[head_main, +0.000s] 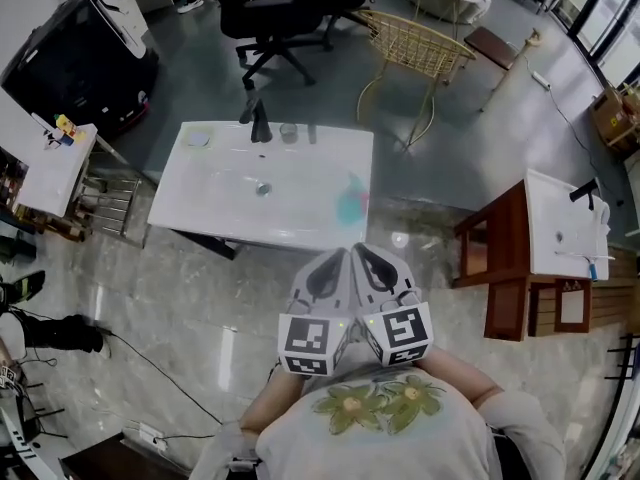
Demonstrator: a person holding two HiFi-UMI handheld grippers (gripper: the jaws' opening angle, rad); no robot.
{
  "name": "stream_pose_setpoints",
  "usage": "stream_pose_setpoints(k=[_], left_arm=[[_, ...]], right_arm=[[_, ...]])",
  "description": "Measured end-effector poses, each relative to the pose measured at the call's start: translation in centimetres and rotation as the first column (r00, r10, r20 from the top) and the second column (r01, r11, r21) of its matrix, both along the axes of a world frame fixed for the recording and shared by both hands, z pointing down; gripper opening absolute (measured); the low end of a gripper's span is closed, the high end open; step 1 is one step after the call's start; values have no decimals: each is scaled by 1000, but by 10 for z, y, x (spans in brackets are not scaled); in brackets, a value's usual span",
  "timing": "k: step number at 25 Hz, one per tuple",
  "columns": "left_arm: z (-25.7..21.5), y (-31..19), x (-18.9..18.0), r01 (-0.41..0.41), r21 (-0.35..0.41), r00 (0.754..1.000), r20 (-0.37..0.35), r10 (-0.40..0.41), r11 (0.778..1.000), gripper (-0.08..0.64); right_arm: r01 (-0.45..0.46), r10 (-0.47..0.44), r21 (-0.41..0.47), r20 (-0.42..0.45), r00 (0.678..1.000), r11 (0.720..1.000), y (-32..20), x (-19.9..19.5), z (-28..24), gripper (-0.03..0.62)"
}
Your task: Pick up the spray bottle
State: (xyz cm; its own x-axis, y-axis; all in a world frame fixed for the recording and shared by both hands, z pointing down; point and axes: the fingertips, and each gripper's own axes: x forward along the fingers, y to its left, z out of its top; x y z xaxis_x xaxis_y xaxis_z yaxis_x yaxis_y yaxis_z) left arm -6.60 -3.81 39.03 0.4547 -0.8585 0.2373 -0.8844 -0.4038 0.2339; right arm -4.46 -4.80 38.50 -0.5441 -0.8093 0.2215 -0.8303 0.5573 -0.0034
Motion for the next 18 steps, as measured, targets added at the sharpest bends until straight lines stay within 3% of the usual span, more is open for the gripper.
stream_pose_setpoints(k=[10, 18], left_arm=[[-8, -12, 4, -17, 20, 1000, -21, 17, 1000, 9], [2, -18, 2, -15, -8, 1000, -21, 15, 1000, 9]], right_arm=[[-34, 34, -4, 5, 999, 999, -8, 4, -2, 23], [-25, 25, -7, 0, 1000, 1000, -16, 3, 1, 23]])
